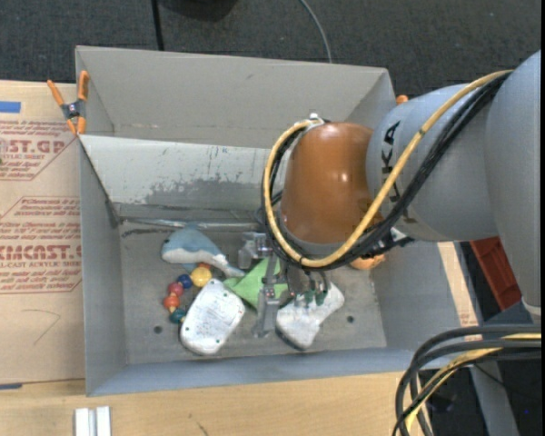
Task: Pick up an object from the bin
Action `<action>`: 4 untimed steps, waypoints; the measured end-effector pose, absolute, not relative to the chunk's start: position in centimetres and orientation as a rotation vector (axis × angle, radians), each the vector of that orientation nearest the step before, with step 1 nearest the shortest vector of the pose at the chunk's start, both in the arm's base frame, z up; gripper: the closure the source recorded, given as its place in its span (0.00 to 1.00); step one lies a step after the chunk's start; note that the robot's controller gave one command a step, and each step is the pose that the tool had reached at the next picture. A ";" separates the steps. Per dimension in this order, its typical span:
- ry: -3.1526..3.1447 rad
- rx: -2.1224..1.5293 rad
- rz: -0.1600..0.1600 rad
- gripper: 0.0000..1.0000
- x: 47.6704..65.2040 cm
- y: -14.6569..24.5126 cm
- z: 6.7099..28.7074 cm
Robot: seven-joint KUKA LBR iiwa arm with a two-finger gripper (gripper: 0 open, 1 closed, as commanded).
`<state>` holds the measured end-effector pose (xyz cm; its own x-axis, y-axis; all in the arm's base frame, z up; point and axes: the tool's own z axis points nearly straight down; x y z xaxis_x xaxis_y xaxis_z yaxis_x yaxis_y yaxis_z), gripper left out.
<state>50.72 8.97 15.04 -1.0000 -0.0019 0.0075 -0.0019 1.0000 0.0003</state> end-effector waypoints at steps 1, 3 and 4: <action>-3.142 0.000 -0.002 0.00 50.9 8.9 15.5; -3.131 0.178 -0.001 0.00 54.9 2.0 10.5; -3.137 0.214 -0.002 0.00 55.3 1.9 11.9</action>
Offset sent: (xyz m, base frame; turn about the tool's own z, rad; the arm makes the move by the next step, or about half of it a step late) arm 0.0614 -0.0950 -0.0804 -0.1827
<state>55.33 1.94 11.94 -0.9907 -0.1358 -0.0031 -0.1358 0.9907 0.0009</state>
